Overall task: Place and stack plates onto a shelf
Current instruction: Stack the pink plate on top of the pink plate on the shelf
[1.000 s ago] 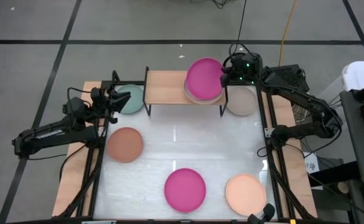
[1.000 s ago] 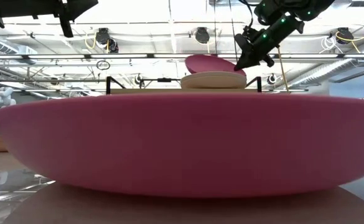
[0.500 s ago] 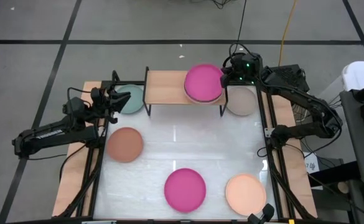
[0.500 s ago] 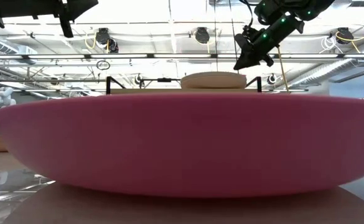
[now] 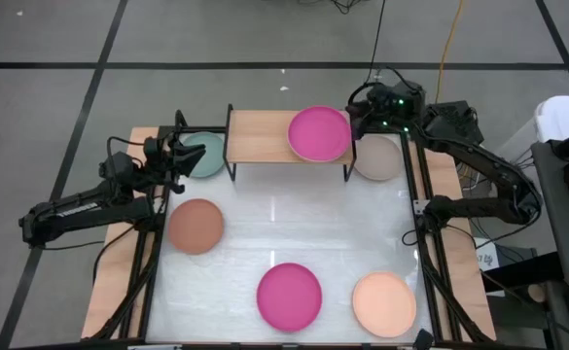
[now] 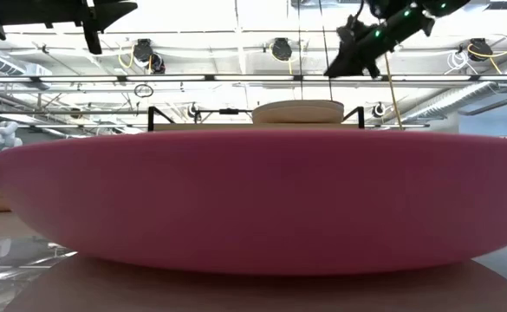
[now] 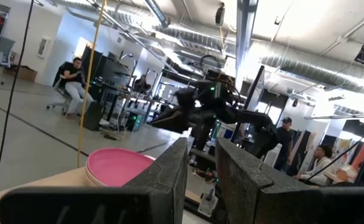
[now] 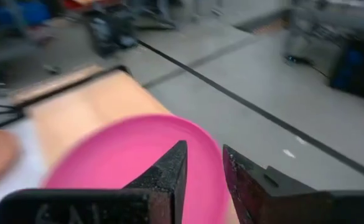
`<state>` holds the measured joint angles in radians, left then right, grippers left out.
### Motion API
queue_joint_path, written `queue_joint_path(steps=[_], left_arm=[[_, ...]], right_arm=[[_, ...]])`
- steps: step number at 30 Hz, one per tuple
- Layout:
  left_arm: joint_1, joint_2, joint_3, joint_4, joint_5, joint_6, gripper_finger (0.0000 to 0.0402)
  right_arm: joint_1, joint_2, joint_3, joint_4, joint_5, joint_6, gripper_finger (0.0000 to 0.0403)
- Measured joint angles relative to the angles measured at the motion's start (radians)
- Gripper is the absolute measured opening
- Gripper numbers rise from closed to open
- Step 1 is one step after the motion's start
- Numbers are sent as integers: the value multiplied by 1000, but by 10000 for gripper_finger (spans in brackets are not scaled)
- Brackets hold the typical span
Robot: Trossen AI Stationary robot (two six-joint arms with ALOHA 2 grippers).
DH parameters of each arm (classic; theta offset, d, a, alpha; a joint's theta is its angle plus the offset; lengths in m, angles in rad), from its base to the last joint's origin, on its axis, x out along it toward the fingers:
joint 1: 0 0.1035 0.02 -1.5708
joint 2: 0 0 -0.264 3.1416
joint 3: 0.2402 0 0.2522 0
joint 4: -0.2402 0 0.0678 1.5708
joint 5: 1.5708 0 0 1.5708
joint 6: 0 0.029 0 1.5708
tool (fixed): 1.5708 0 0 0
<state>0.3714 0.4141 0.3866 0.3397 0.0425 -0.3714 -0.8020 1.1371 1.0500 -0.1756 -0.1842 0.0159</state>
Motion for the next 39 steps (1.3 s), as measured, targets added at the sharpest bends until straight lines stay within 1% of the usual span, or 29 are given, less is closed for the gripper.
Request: queue_joint_path(steps=[3,6,8,11,14,19,23,31,36,39], left_arm=[[0,5,0,1,0,0,88],[0,22,0,0,0,1,88],[-1,41,0,2,1,11,88],[-11,85,0,-6,54,24,88],[-28,136,0,-5,110,48,88],[-70,223,0,6,149,53,88],[-131,298,0,27,159,77,88],[-284,447,0,180,159,106,88],[-377,536,7,182,78,109,88],[-430,607,26,177,54,95,88]], right_arm=[[19,-45,0,13,-75,-3,88],[53,-87,0,14,-109,-2,88],[90,-107,0,14,-112,-2,88],[153,-134,-19,25,-108,17,88],[208,-163,-52,36,-109,38,88],[284,-219,-139,89,-107,35,88],[335,-264,-237,214,-107,47,88],[426,-323,-418,448,-106,75,88],[454,-345,-511,501,-104,58,88],[464,-351,-556,540,-104,59,88]])
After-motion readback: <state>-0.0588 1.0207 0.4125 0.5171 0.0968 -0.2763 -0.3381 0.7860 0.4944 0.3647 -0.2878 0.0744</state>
